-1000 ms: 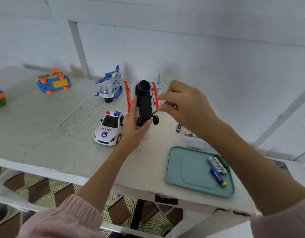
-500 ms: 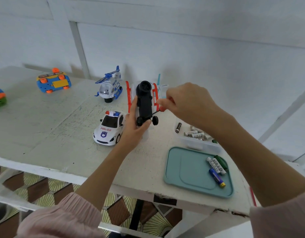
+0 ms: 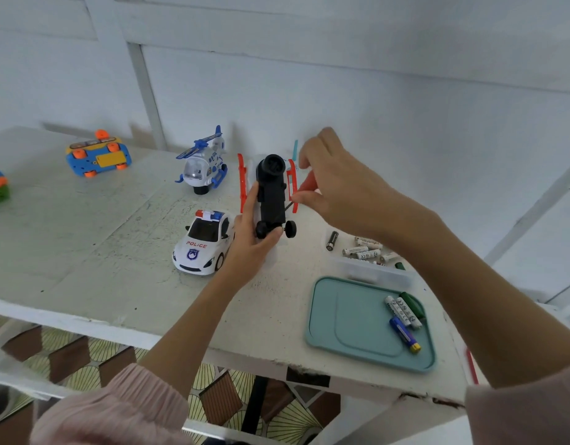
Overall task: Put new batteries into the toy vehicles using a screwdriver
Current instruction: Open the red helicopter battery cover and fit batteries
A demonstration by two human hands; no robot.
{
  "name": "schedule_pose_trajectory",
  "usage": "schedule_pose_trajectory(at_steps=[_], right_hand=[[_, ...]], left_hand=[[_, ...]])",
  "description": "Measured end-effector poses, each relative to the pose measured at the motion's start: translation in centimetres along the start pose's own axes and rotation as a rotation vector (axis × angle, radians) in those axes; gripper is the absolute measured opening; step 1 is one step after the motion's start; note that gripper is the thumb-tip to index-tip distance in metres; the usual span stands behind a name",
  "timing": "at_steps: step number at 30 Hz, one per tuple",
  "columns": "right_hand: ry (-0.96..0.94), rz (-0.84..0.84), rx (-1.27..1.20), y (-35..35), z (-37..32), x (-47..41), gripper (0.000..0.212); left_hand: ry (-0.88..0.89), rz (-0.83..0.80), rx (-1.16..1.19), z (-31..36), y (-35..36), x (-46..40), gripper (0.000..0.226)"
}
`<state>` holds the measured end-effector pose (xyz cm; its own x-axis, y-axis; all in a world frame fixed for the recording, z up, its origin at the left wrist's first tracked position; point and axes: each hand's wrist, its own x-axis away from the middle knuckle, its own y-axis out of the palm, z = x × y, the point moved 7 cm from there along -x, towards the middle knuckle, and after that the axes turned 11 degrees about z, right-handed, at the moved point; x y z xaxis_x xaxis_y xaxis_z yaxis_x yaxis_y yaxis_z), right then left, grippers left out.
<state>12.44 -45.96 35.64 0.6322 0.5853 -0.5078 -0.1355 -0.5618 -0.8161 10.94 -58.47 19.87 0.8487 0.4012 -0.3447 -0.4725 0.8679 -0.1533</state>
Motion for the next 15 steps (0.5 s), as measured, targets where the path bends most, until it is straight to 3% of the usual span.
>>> schedule_pose_trajectory(at_steps=[2, 5, 8, 10, 12, 15], right_hand=[[-0.026, 0.01, -0.076, 0.0, -0.1, -0.1, 0.019], [0.048, 0.044, 0.121, -0.1, 0.7, -0.2, 0.014], [0.072, 0.016, 0.391, -0.2, 1.1, -0.2, 0.039], [0.016, 0.012, 0.231, 0.1, 0.4, -0.1, 0.031], [-0.087, 0.019, -0.024, 0.7, -0.2, 0.0, 0.002], [-0.102, 0.062, -0.034, 0.5, -0.2, -0.1, 0.014]], left_hand=[[0.032, -0.015, 0.001, 0.2, 0.1, 0.1, 0.08], [0.026, -0.03, 0.001, 0.2, 0.4, 0.1, 0.081], [0.003, -0.022, 0.005, -0.1, 0.3, -0.1, 0.081], [0.003, -0.018, 0.021, 0.0, 0.1, -0.1, 0.081], [0.019, -0.019, 0.022, 0.2, 0.1, -0.1, 0.081], [0.036, -0.022, 0.033, 0.3, 0.3, -0.1, 0.08]])
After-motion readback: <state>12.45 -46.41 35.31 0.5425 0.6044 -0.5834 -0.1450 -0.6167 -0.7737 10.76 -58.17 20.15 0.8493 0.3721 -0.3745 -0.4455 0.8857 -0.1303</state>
